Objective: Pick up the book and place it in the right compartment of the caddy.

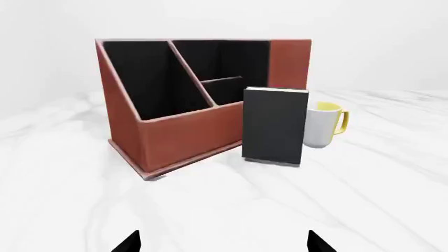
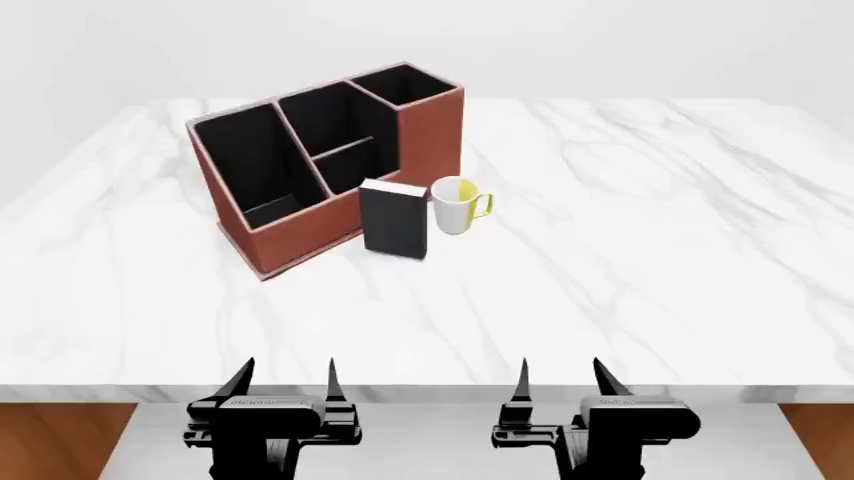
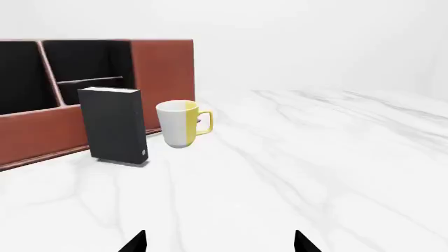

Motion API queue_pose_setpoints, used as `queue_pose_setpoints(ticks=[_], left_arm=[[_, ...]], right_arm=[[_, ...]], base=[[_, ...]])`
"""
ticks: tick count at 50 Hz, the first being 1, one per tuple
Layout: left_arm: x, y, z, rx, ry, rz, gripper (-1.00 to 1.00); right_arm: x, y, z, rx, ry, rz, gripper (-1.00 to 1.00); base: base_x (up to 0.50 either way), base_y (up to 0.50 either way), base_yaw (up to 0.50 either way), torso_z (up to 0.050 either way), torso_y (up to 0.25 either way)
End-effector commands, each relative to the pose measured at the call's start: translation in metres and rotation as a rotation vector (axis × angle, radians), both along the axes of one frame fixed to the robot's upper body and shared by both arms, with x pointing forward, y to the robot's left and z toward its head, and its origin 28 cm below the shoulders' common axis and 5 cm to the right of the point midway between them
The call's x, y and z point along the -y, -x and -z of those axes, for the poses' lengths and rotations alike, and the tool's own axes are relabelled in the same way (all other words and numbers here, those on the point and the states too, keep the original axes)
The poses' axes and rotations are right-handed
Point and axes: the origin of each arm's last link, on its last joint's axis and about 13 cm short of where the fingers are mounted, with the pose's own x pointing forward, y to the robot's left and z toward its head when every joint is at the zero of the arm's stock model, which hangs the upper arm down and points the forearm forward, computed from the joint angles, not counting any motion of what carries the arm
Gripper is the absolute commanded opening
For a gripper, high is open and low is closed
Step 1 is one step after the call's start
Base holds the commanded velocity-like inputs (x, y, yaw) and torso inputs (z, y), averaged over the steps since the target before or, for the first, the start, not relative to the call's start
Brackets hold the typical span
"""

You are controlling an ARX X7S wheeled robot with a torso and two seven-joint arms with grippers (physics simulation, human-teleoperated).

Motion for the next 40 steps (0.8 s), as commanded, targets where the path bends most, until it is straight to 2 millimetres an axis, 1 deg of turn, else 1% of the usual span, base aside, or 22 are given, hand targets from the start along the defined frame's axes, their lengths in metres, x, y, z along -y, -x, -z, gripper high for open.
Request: queue_pose_setpoints(ticks=[1,7,11,13,14,16,17,20,23,25,26,28,30,33,34,36,40], left_arm=[[0.0,-0.001,0.001,-0.013,0.001,-0.011,1.0],[-0.002,-0.001,-0.001,-0.013,0.001,-0.012,1.0],[-0.003,0.003,-0.011,0.025,-0.002,-0.008,1.0],[-0.005,0.005,-0.017,0.032,-0.005,-0.015,1.0],[-0.007,0.007,-0.023,0.034,0.006,-0.016,1.0],[-0.007,0.008,-0.025,0.039,0.002,-0.018,1.0],[-0.008,0.01,-0.032,0.045,-0.003,-0.019,1.0],[-0.009,0.015,-0.041,0.048,-0.014,-0.022,1.0],[-0.012,0.02,-0.056,0.077,0.023,-0.038,1.0],[-0.012,0.022,-0.06,0.084,0.025,-0.033,1.0],[-0.012,0.026,-0.067,0.11,0.01,-0.033,1.0],[-0.013,0.028,-0.07,0.115,0.007,-0.035,1.0],[-0.013,0.036,-0.084,0.147,0.039,-0.006,1.0],[-0.014,0.04,-0.09,0.159,0.034,-0.015,1.0],[-0.014,0.041,-0.091,0.163,0.034,-0.012,1.0],[-0.014,0.043,-0.093,0.172,0.039,-0.012,1.0],[-0.014,0.049,-0.101,0.202,0.047,-0.004,1.0]], right_arm=[[-0.001,0.0,0.0,-0.001,0.017,-0.001,1.0],[0.0,0.001,-0.003,0.005,0.013,-0.006,1.0],[0.0,0.002,-0.01,0.023,0.009,-0.014,1.0],[0.0,0.004,-0.016,0.03,0.006,-0.017,1.0],[0.0,0.006,-0.024,0.045,-0.007,-0.019,1.0],[0.001,0.007,-0.029,0.047,-0.004,-0.02,1.0],[0.001,0.01,-0.039,0.064,-0.01,-0.014,1.0],[0.003,0.013,-0.052,0.075,-0.04,-0.019,1.0],[0.005,0.018,-0.069,0.118,-0.046,-0.009,1.0],[0.005,0.019,-0.072,0.132,-0.045,-0.008,1.0],[0.006,0.022,-0.079,0.149,-0.044,-0.001,1.0],[0.006,0.025,-0.086,0.167,-0.045,0.0,1.0],[0.007,0.029,-0.09,0.197,-0.053,0.002,1.0],[0.007,0.031,-0.092,0.203,-0.05,-0.002,1.0],[0.007,0.032,-0.098,0.208,-0.052,-0.003,1.0],[0.007,0.035,-0.098,0.22,-0.053,-0.009,1.0],[0.007,0.04,-0.105,0.249,-0.055,-0.013,1.0]], base=[[0.0,0.0,0.0,0.0,0.0],[0.0,0.0,0.0,0.0,0.0],[0.0,0.0,0.0,0.0,0.0],[0.0,0.0,0.0,0.0,0.0],[0.0,0.0,0.0,0.0,0.0],[0.0,0.0,0.0,0.0,0.0],[0.0,0.0,0.0,0.0,0.0],[0.0,0.0,0.0,0.0,0.0],[0.0,0.0,0.0,0.0,0.0],[0.0,0.0,0.0,0.0,0.0],[0.0,0.0,0.0,0.0,0.0],[0.0,0.0,0.0,0.0,0.0],[0.0,0.0,0.0,0.0,0.0],[0.0,0.0,0.0,0.0,0.0],[0.0,0.0,0.0,0.0,0.0],[0.0,0.0,0.0,0.0,0.0],[0.0,0.0,0.0,0.0,0.0]])
